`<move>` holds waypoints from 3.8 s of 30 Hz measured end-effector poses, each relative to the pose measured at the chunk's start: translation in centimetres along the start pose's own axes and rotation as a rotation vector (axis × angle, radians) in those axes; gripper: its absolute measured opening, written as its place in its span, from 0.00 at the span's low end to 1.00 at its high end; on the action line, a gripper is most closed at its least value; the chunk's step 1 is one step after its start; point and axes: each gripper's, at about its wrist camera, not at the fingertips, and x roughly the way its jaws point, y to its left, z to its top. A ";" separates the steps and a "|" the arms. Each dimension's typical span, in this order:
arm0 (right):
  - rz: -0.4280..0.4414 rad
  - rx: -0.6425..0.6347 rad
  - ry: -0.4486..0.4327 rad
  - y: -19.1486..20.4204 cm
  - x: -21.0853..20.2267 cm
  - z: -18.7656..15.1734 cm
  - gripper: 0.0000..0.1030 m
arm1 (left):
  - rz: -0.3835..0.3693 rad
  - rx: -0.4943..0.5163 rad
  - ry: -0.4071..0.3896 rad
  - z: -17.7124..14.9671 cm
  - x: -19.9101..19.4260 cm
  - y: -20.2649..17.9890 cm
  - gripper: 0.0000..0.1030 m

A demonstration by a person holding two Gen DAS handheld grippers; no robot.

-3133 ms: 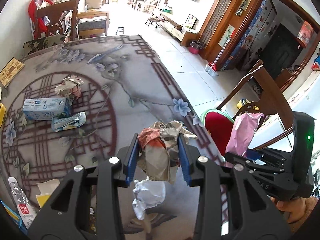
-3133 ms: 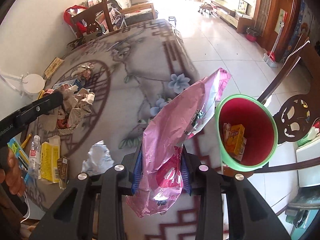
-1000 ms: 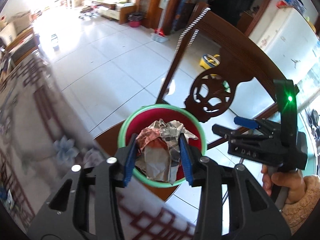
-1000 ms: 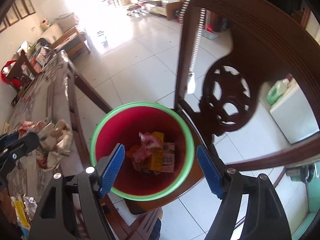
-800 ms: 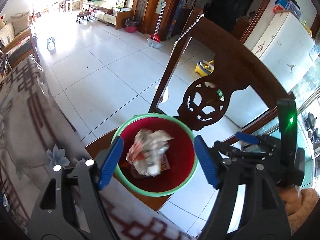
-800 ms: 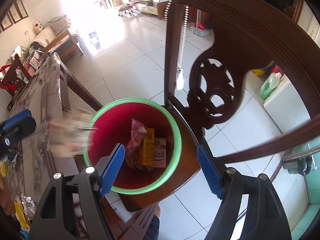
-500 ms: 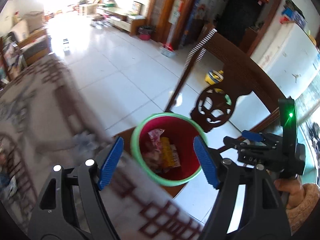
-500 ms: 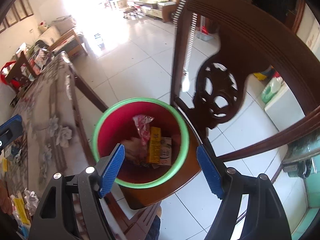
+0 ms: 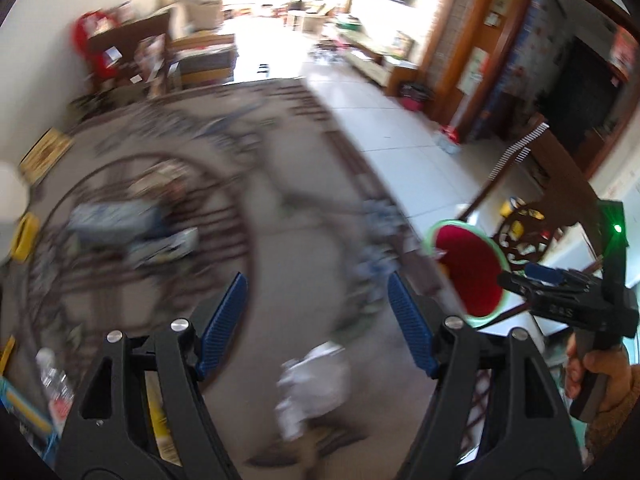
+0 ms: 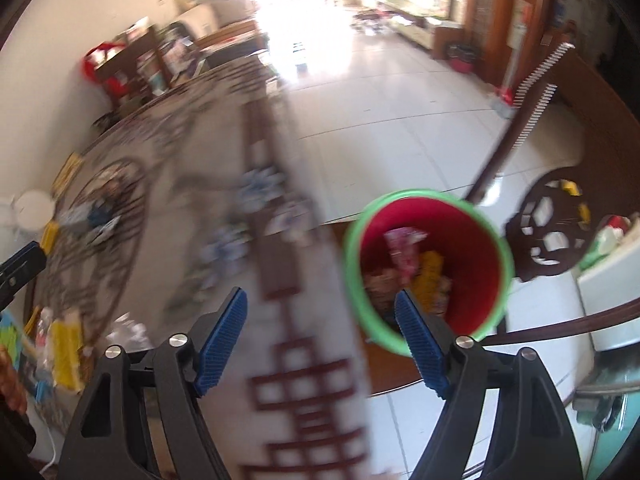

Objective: Collect trash
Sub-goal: 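Move both open tools back over the table trash, then grasp the white foil wrapper with the right tool while the left tool grasps the yellow packet, then carry the foil wrapper into the red bucket and open the right tool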

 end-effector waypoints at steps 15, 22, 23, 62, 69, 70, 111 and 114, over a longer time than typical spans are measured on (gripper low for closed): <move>0.137 -0.083 0.215 16.5 7.2 -4.9 0.75 | 0.130 -0.149 0.099 -7.6 -3.7 16.9 0.68; 0.156 -0.026 0.248 18.4 9.2 -6.0 0.71 | 0.078 -0.154 0.154 -9.7 -3.6 19.6 0.68; 0.142 -0.028 0.248 18.6 9.2 -6.1 0.66 | 0.069 -0.150 0.166 -9.9 -3.4 19.7 0.68; -0.034 -0.038 0.211 19.0 5.7 -8.7 0.75 | -0.049 -0.106 0.237 -9.0 2.9 19.1 0.72; -0.012 -0.075 0.282 19.6 7.1 -9.8 0.73 | -0.034 -0.119 0.289 -9.8 4.2 19.1 0.71; -0.003 -0.077 0.288 19.7 7.2 -9.9 0.69 | -0.034 -0.112 0.290 -9.7 4.3 18.9 0.59; 0.087 -0.078 0.015 10.0 -0.5 -1.1 0.48 | -0.081 -0.026 0.020 -0.4 -0.5 4.1 0.38; 0.094 -0.081 0.015 8.8 -0.4 -0.5 0.48 | -0.069 -0.038 0.020 -0.3 -0.2 3.5 0.38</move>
